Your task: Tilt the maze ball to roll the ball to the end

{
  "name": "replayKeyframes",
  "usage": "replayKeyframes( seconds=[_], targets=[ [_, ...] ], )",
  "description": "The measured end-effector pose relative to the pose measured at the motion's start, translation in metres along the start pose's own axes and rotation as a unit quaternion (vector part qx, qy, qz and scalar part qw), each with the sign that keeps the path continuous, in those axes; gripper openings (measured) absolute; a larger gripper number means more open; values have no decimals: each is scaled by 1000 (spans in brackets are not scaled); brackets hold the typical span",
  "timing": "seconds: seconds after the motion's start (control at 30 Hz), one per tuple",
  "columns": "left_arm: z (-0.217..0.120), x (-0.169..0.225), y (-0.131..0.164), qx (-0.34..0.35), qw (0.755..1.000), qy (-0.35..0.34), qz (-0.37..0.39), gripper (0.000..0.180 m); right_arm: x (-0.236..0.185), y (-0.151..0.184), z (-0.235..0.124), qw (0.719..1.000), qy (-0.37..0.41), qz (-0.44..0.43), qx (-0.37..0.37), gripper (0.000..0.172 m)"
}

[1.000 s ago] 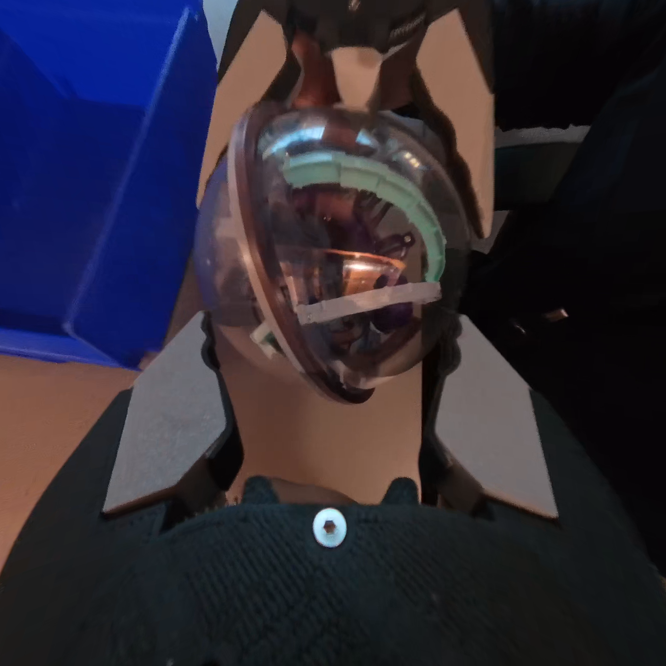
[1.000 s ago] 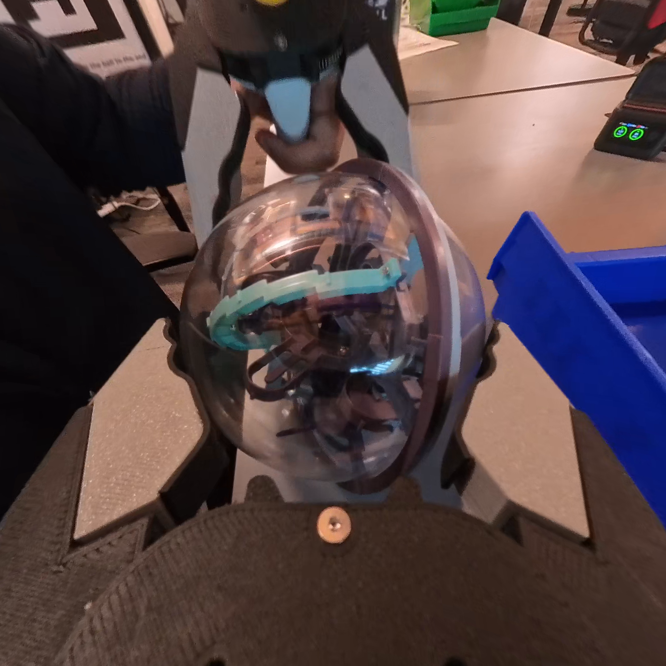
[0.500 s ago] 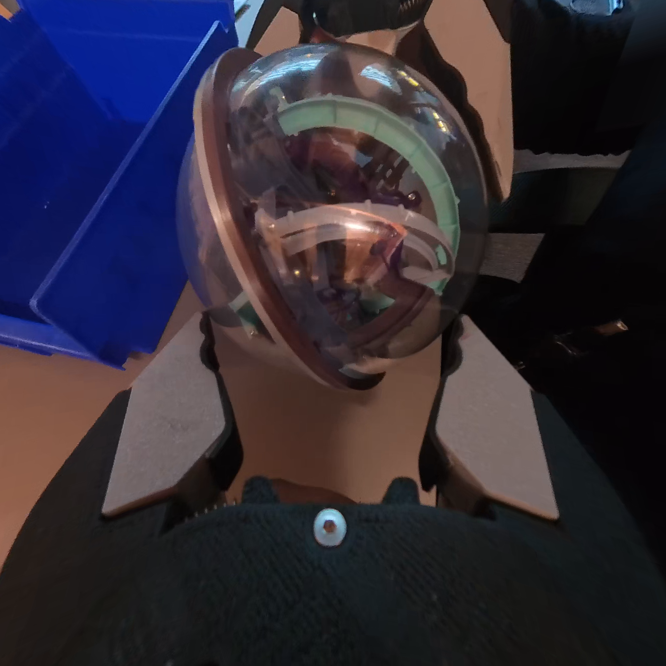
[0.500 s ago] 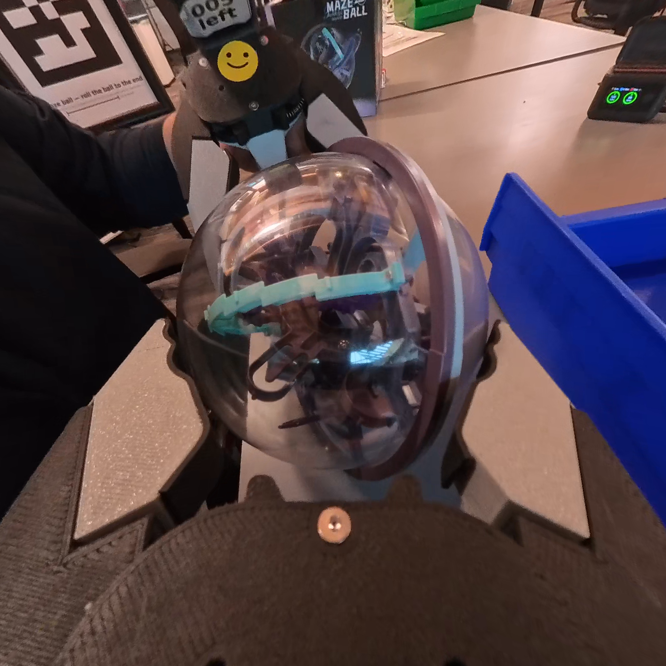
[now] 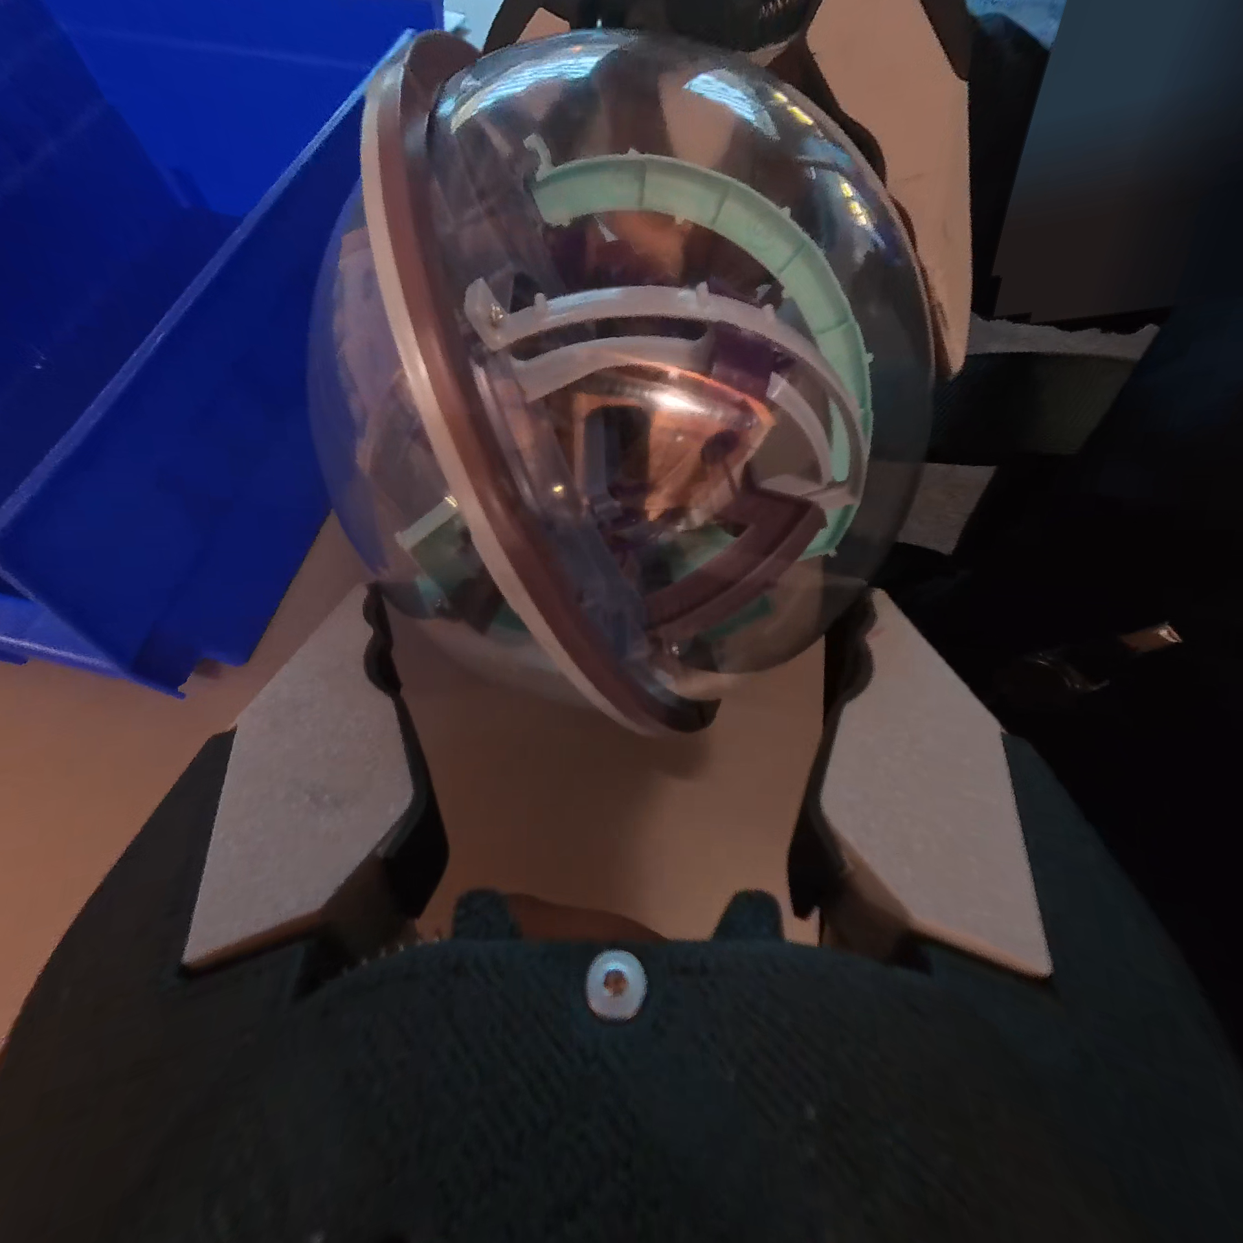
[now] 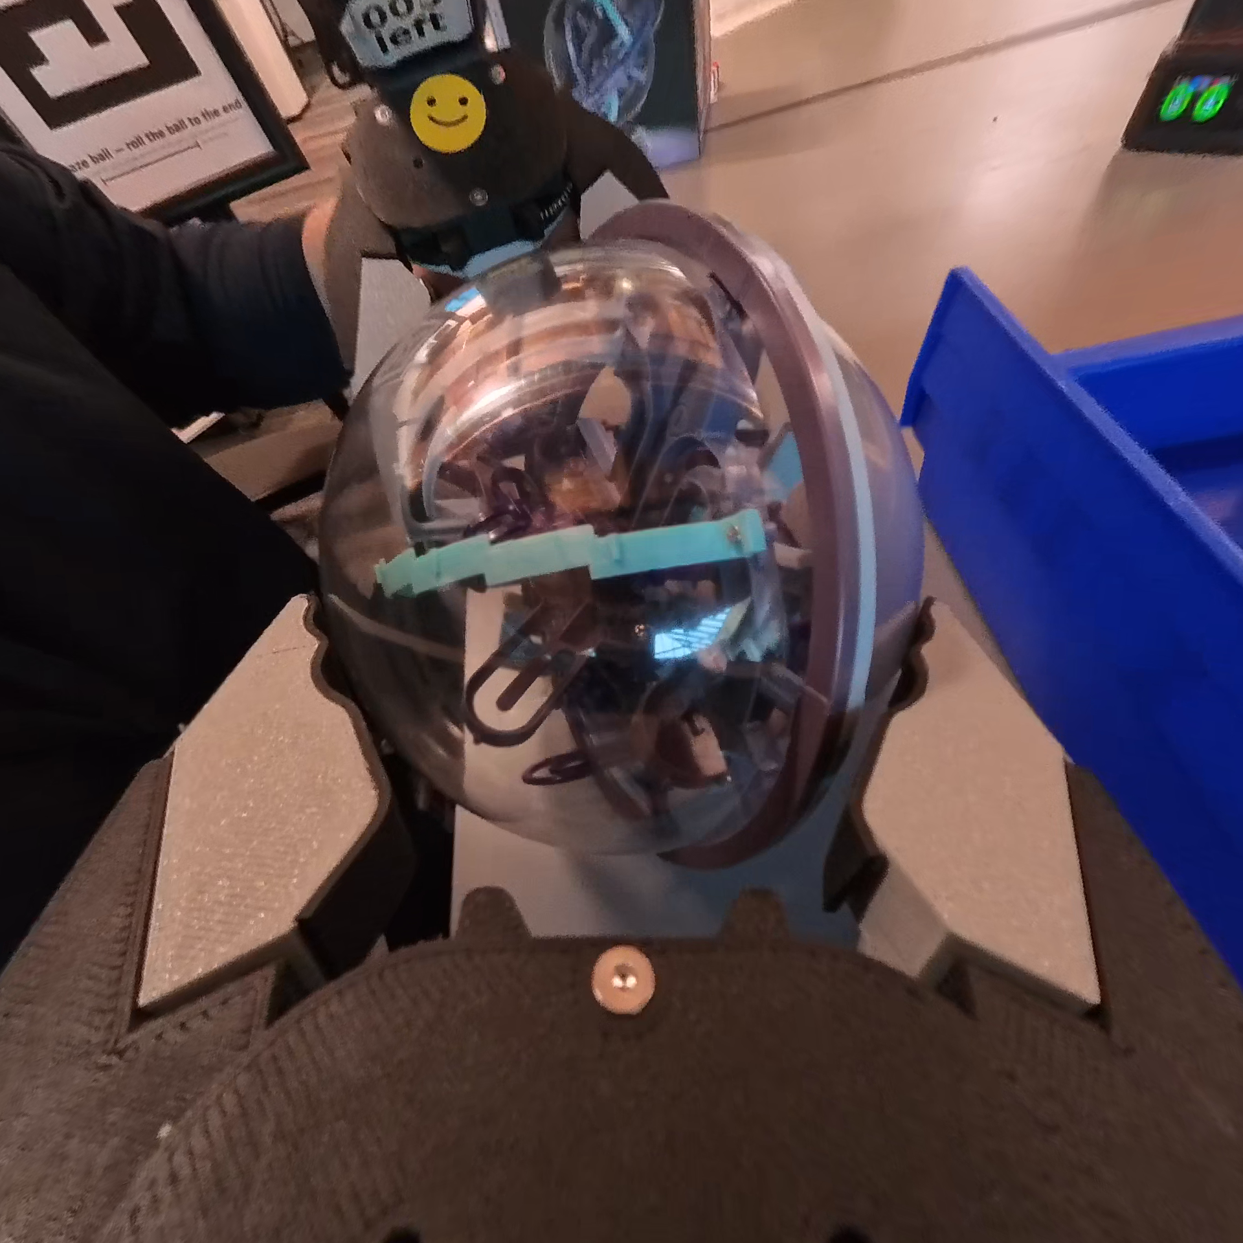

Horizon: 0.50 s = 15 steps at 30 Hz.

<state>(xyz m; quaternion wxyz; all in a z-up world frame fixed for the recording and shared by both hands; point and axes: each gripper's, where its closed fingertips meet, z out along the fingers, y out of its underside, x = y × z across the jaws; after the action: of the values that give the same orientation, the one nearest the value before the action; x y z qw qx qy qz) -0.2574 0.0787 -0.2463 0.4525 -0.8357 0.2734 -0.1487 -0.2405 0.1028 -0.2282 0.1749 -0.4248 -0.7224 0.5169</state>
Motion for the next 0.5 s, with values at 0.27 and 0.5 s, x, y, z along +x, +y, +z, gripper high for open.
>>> replayKeyframes(
  seconds=[0.27,0.5],
  targets=[
    [-15,-5,-5,23,995,-49,81,131,-2,-9,9,994,8,-71,84,158],
    [-23,-1,-8,23,990,-70,118,131,-7,-9,13,989,6,-102,105,158]
  ],
)
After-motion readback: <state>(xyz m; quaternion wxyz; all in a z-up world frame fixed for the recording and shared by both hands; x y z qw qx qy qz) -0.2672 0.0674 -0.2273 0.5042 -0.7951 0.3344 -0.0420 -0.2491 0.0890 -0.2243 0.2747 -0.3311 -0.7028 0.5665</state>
